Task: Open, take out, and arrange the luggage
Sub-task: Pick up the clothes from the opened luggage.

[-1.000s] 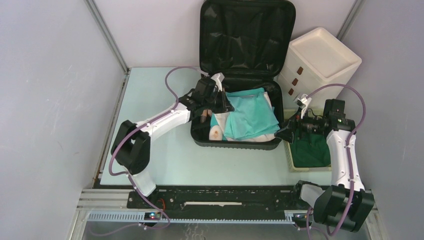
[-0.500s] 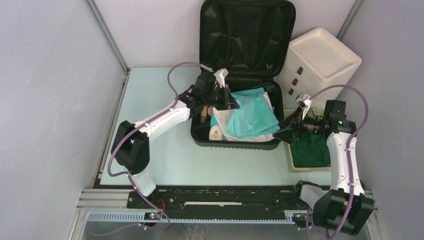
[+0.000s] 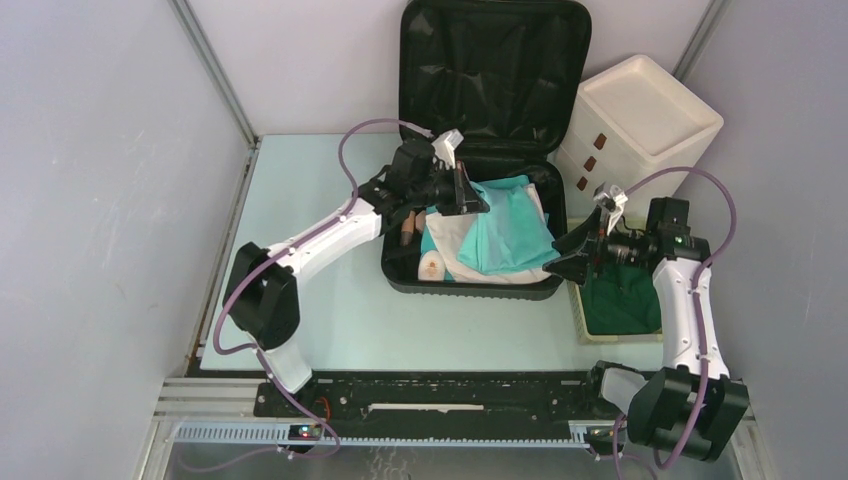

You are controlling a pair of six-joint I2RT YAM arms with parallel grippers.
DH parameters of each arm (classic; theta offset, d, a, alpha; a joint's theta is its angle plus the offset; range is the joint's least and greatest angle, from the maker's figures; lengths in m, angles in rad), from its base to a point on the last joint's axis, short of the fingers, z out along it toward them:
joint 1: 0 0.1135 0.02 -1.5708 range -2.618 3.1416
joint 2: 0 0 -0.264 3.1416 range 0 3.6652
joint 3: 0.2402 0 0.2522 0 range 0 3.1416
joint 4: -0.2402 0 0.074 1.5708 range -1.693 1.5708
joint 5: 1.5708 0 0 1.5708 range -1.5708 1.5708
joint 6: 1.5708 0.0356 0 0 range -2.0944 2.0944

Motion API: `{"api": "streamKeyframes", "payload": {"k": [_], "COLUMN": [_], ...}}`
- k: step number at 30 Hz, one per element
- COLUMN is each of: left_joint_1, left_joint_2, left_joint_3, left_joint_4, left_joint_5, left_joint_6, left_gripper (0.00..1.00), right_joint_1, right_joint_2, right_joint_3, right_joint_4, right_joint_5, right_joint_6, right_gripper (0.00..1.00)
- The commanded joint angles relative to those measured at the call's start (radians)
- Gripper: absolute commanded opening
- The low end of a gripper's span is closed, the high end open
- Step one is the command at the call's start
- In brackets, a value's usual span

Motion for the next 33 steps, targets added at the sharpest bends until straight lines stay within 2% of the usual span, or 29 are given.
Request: {"api": "streamKeyframes", "payload": {"k": [1, 3, 6, 9, 11, 14, 19, 22, 23, 27, 29, 33], "left_joint_1": [-0.011, -0.012, -0.012, -0.011, -0.012, -0.012, -0.012, -0.012, -0.012, -0.016, -0.025, -0.059], "left_joint_2": [-0.019, -0.025, -0.039, -0.047, -0.058, -0.071, -0.083, -0.086, -0.094, -0.123, -0.142, -0.197], "left_joint_3": [0.047, 0.015, -0.050, -0.110, -0.154, -0.214, -0.295, -0.336, -0.348, -0.380, -0.392, -0.447], "left_joint_4": [0.048, 0.050, 0.073, 0.096, 0.115, 0.147, 0.205, 0.222, 0.226, 0.220, 0.208, 0.264], "left_joint_5": [0.063, 0.072, 0.068, 0.068, 0.062, 0.050, 0.035, 0.020, 0.013, -0.014, -0.051, -0.087], "left_joint_6": [0.023, 0.064, 0.128, 0.195, 0.230, 0.258, 0.254, 0.257, 0.272, 0.379, 0.455, 0.590], "left_gripper": [0.00, 0.00, 0.00, 0.00, 0.00, 0.00, 0.00, 0.00, 0.00, 0.00, 0.00, 0.00], "right_joint_1": [0.000, 0.014, 0.089, 0.158, 0.203, 0.295, 0.434, 0.445, 0.434, 0.368, 0.352, 0.334], "right_joint_2": [0.032, 0.054, 0.096, 0.156, 0.221, 0.327, 0.445, 0.511, 0.543, 0.658, 0.680, 0.635], "right_joint_3": [0.003, 0.030, 0.098, 0.207, 0.298, 0.460, 0.575, 0.618, 0.661, 0.827, 0.870, 0.835], "right_joint_4": [0.129, 0.230, 0.408, 0.474, 0.482, 0.416, 0.359, 0.317, 0.257, -0.038, -0.130, -0.258], "right_joint_5": [-0.091, -0.080, 0.047, 0.129, 0.207, 0.413, 0.772, 0.806, 0.752, 0.461, 0.430, 0.392], "right_joint_6": [0.169, 0.317, 0.551, 0.668, 0.749, 0.844, 0.905, 0.757, 0.615, 0.259, 0.086, -0.406], "right_gripper": [0.83, 0.81, 0.81, 0.81, 0.81, 0.82, 0.82, 0.84, 0.84, 0.84, 0.84, 0.89]}}
